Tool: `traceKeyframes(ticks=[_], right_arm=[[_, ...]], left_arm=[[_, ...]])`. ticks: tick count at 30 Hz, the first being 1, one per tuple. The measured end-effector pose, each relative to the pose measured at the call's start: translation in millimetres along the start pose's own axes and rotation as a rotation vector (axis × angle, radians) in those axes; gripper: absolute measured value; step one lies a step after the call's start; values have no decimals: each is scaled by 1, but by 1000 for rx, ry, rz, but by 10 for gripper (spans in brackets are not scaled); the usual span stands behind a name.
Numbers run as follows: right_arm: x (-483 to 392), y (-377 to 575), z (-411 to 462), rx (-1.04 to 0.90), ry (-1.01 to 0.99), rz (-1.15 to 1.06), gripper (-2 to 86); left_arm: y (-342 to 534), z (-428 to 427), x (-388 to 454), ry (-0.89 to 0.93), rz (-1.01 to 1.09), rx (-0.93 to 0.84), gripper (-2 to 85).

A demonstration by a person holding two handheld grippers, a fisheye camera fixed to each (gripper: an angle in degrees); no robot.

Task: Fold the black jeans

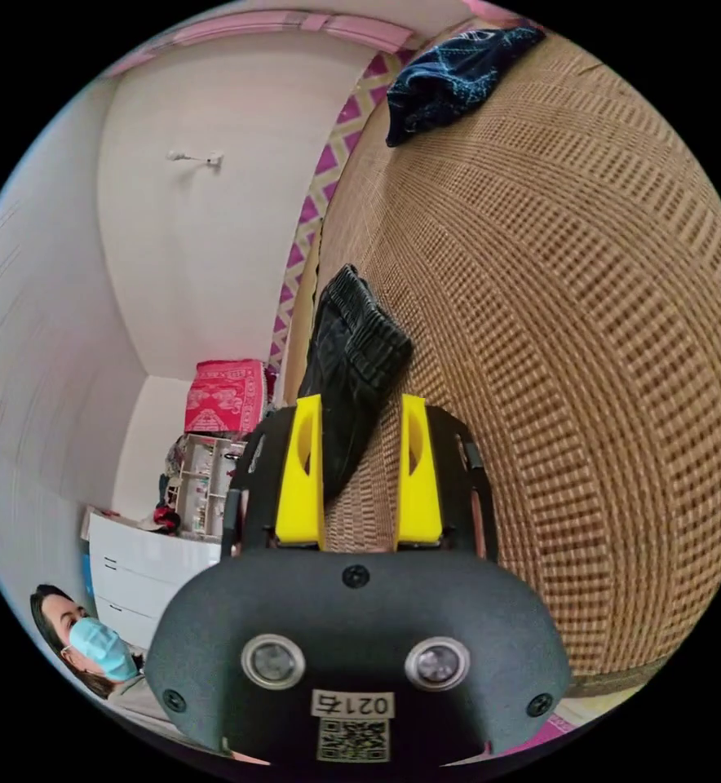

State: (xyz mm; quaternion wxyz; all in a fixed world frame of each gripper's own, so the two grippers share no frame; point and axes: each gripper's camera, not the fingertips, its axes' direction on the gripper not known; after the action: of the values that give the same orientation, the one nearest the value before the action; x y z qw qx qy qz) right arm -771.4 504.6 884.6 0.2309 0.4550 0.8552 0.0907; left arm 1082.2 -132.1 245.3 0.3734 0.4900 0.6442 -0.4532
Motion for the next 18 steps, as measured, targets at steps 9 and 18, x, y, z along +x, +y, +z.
traceKeyframes(ticks=[9, 18], right_arm=[[6, -36, 49, 44, -151, 106, 44], [4, -81, -61, 206, 69, 6, 44]], left_arm=[[-8, -7, -3, -3, -9, -5, -10], [-18, -17, -7, -19, -24, -9, -10]])
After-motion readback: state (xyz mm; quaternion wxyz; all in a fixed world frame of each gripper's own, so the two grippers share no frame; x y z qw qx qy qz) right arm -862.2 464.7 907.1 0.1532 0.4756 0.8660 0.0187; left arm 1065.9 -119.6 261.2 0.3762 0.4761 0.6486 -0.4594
